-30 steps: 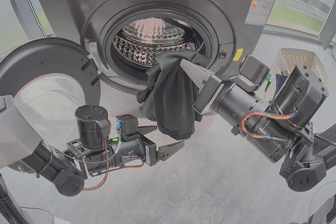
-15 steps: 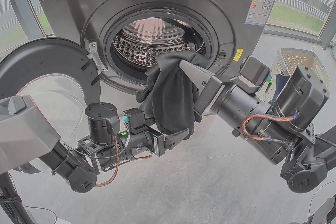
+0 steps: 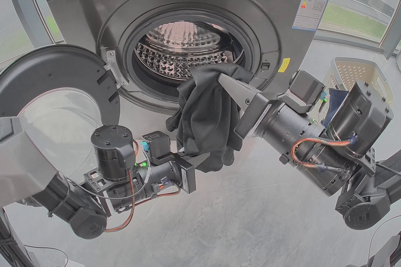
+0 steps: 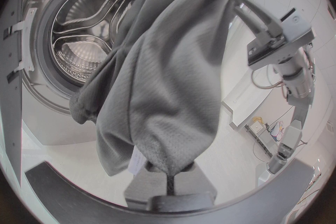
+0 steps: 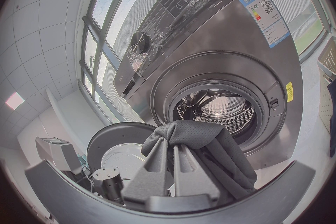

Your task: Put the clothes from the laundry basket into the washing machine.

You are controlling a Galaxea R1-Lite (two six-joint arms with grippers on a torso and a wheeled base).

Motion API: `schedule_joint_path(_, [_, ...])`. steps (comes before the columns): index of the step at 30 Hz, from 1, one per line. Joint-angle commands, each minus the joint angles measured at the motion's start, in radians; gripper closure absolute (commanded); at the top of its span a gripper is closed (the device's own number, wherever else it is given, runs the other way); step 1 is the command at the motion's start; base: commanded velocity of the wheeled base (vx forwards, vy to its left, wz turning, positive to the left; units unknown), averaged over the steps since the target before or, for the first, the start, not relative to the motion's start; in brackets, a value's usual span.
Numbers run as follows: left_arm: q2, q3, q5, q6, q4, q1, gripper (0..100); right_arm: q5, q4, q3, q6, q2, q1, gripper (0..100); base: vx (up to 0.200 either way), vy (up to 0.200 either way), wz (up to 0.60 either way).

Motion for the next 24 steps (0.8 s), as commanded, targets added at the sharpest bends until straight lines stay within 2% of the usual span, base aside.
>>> schedule_joint_path(1, [-0.116,0.07,0.001,0.001,0.001,-0.039,100,0.008,0.0,0.021,0.0,0.003,-0.013,100,0.0,0.0,0.0])
schedule_joint_path(4, [-0.21,0.122,0.001,0.001,0.015,-0.068,100,0.023,-0.001,0.049,0.0,0.006,-0.014,100,0.0,0.0,0.0])
schedule_joint_path(9, [-0.276,0.156,0.0,-0.001,0.015,-0.068,100,0.034,-0.001,0.085,0.0,0.006,-0.011,100,0.0,0.0,0.0])
schedule_joint_path(10, [-0.288,0.161,-0.002,-0.002,0.015,-0.068,100,0.032,-0.001,0.088,0.0,0.007,-0.011,0,0.0,0.0,0.0])
schedule_joint_path(15, [-0.319,0.158,0.0,-0.045,0.008,-0.061,100,0.029,-0.001,0.102,0.001,0.001,-0.011,0,0.0,0.0,0.0])
schedule_joint_path(22, [-0.317,0.141,0.0,-0.055,0.004,-0.035,100,0.022,-0.001,0.151,0.003,-0.033,-0.014,0,0.0,0.0,0.0])
schedule_joint_path(24, [-0.308,0.118,0.017,-0.059,0.004,-0.021,100,0.019,-0.001,0.17,0.003,-0.046,-0.016,0,0.0,0.0,0.0])
